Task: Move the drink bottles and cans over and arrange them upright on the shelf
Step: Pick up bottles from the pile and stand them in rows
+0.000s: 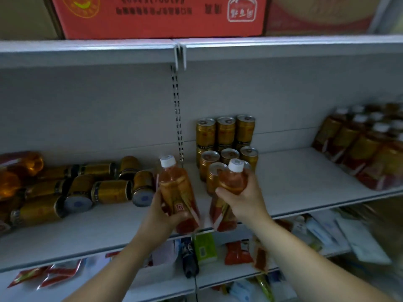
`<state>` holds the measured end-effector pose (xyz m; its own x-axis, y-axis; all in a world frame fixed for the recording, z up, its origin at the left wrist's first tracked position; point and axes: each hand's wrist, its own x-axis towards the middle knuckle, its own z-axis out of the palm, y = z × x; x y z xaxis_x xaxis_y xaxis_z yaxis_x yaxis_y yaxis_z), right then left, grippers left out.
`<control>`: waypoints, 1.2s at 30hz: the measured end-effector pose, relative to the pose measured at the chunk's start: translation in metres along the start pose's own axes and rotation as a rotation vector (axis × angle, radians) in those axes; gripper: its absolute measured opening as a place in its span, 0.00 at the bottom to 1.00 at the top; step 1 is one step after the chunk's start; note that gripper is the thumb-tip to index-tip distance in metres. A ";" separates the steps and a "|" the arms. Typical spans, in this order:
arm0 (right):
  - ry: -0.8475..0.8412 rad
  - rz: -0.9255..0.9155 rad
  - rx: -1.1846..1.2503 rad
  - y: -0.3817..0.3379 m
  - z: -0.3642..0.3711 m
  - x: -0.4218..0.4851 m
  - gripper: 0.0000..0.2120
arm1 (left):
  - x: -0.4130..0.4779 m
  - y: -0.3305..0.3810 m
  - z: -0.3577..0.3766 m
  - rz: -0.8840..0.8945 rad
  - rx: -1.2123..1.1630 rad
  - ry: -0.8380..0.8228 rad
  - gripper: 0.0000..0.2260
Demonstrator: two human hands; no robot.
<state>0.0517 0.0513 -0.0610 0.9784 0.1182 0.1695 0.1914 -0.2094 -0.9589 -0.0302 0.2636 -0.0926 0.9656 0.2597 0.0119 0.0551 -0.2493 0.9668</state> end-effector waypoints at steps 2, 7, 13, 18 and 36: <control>0.102 0.018 -0.004 0.005 -0.027 0.001 0.30 | 0.004 0.012 0.024 0.052 -0.049 -0.045 0.36; 0.308 0.046 -0.042 0.010 -0.107 0.005 0.29 | 0.016 0.053 0.098 0.135 -0.114 -0.103 0.25; 0.448 0.041 -0.035 0.029 -0.215 0.008 0.28 | 0.034 0.086 0.204 0.149 -0.139 -0.188 0.35; 0.380 0.071 -0.103 0.051 -0.305 0.028 0.32 | 0.053 0.100 0.308 0.159 -0.053 -0.182 0.38; 0.087 -0.004 -0.082 0.113 -0.332 0.160 0.34 | 0.151 0.082 0.396 0.079 -0.005 -0.082 0.38</control>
<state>0.2555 -0.2763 -0.0672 0.9800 0.0349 0.1958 0.1974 -0.2880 -0.9370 0.2203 -0.0868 -0.1127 0.9845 0.1618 0.0677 -0.0233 -0.2617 0.9649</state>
